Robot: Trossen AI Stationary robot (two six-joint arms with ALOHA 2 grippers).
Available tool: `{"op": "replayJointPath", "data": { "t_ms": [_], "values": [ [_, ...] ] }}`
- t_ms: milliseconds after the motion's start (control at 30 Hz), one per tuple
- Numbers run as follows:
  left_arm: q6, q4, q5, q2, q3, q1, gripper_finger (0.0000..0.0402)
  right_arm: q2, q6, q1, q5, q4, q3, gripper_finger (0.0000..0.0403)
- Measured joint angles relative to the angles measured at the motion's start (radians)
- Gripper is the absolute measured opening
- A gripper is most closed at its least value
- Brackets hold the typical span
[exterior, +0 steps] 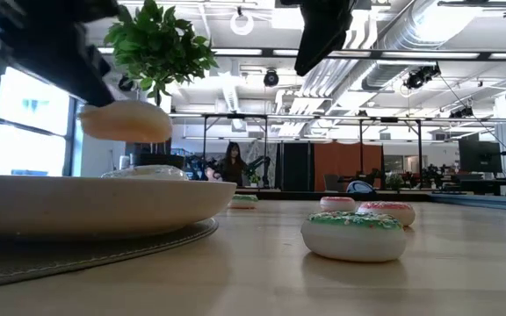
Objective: Pick & Place donuts
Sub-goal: Put the big purple donut on the brown plate, then put the big green donut on the brown plate
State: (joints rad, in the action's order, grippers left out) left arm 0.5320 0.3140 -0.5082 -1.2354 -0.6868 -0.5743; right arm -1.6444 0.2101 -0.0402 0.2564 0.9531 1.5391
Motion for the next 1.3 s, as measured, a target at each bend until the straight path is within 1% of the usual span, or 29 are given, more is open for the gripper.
{"op": "replayJointPath", "data": {
  "t_ms": [133, 233, 400, 600, 667, 800, 900, 1000, 1100, 1200, 1233, 1300],
  "values": [
    [0.045, -0.023, -0.007, -0.078, 0.0, -0.075, 0.0001, 0.0, 0.0, 0.0, 0.005, 0.0, 0.0, 0.0126],
    [0.101, -0.025, -0.003, -0.14, 0.0, -0.099, 0.0001, 0.0, 0.0, 0.0, 0.005, -0.003, 0.0, 0.0126],
    [0.113, -0.03, -0.012, -0.213, 0.0, -0.122, 0.0018, 0.0, 0.0, 0.0, 0.006, -0.019, 0.0, 0.0126],
    [0.121, -0.026, 0.005, -0.219, -0.004, -0.121, 0.0048, 0.001, 0.0, 0.0, 0.006, -0.027, 0.0, 0.0126],
    [0.121, -0.022, 0.025, -0.219, -0.016, -0.121, 0.0058, 0.001, 0.0, 0.0, 0.006, -0.029, 0.0, 0.0126],
    [0.12, 0.012, 0.083, -0.219, -0.063, -0.121, 0.008, 0.001, -0.001, 0.0, 0.006, -0.032, 0.0, 0.0126],
    [0.095, 0.061, 0.09, -0.219, -0.102, -0.121, 0.0098, 0.001, -0.001, 0.0, -0.006, -0.032, 0.0, 0.0126],
    [0.074, 0.127, 0.063, -0.219, -0.147, -0.12, 0.0115, 0.001, 0.001, -0.001, -0.05, -0.031, 0.0, 0.0126],
    [0.082, 0.209, 0.004, -0.219, -0.196, -0.12, 0.0127, 0.001, 0.069, -0.033, -0.145, 0.01, 0.0, 0.0126],
    [0.093, 0.263, -0.06, -0.219, -0.225, -0.119, 0.013, 0.001, 0.16, -0.1, -0.273, 0.068, 0.0, 0.0127],
    [0.093, 0.268, -0.088, -0.219, -0.23, -0.116, 0.0131, 0.001, 0.178, -0.131, -0.294, 0.093, 0.0, 0.0127],
    [0.095, 0.266, -0.134, -0.219, -0.232, -0.101, 0.0131, 0.001, 0.217, -0.2, -0.291, 0.13, -0.006, 0.0127]
  ]
}}
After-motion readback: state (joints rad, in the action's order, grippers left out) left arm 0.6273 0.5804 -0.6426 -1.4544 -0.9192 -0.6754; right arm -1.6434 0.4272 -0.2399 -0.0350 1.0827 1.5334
